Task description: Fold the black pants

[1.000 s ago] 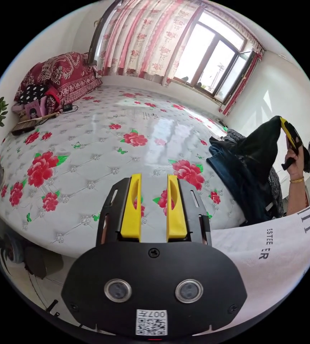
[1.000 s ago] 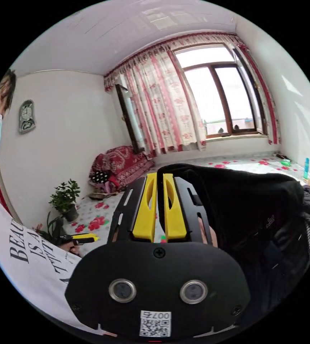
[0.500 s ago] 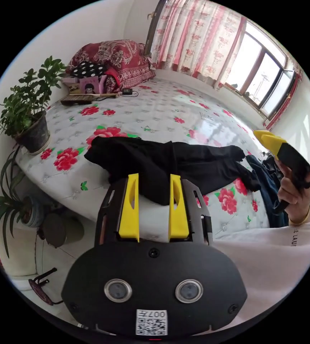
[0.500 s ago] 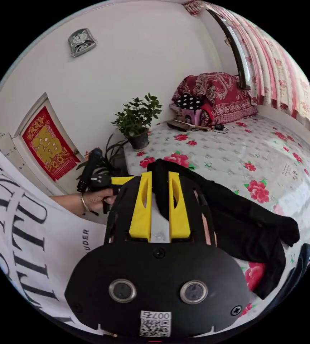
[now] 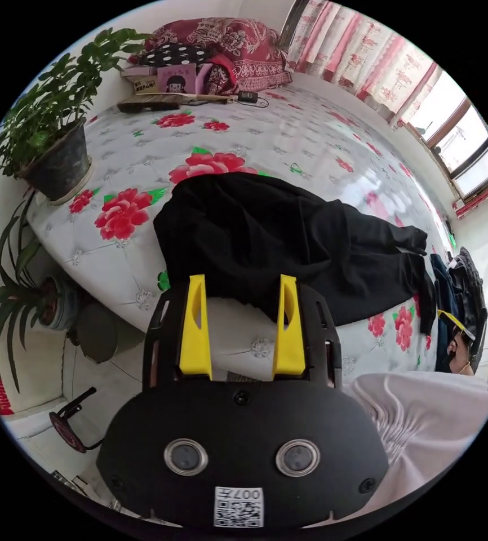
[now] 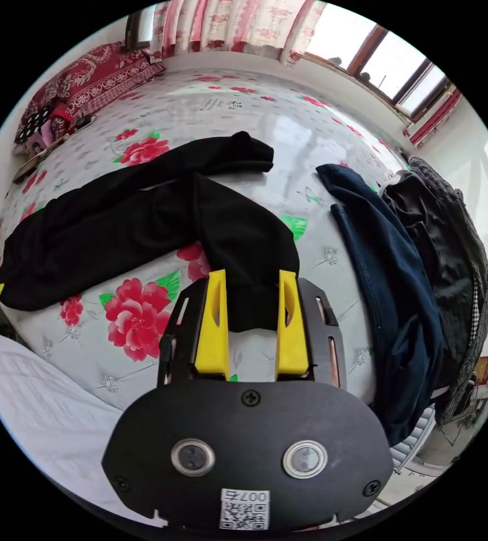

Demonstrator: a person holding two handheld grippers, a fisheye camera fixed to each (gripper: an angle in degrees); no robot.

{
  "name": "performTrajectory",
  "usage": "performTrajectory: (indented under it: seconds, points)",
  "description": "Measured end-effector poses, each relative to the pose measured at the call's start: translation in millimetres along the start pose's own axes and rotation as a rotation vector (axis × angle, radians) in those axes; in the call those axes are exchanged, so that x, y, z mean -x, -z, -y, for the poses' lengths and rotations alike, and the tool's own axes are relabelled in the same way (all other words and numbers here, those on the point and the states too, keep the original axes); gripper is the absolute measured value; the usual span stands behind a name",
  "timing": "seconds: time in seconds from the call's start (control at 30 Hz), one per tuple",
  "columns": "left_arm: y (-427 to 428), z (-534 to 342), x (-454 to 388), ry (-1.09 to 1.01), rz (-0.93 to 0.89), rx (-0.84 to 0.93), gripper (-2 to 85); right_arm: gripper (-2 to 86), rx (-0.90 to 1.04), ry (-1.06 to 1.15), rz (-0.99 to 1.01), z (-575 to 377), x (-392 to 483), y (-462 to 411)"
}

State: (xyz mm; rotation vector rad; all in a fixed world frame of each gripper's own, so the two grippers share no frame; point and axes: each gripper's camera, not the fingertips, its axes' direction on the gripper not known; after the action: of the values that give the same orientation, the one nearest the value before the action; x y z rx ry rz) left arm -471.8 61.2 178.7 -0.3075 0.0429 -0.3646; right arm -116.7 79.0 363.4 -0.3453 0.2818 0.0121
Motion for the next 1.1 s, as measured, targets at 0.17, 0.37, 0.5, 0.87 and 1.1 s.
performTrajectory:
  seconds: [0.17,0.37,0.5,0.87,1.1]
  points:
    - [-2,67,-19,-0.116,-0.021,-0.001,6.1,4.9,0.144,0.038,-0.039,36,29,-50]
    - [83,126,2,-0.151,-0.258,-0.183,4.1,0.7,0.136,0.101,0.062,69,22,-11]
    - [166,143,32,-0.244,-0.431,-0.264,3.9,0.3,0.026,0.099,0.249,67,-29,99]
    - [32,307,5,-0.103,-0.123,-0.031,10.1,1.6,-0.113,-0.198,0.27,167,-120,96]
    - [6,209,36,-0.105,0.141,-0.043,11.0,7.6,0.009,-0.234,0.225,89,-89,-23]
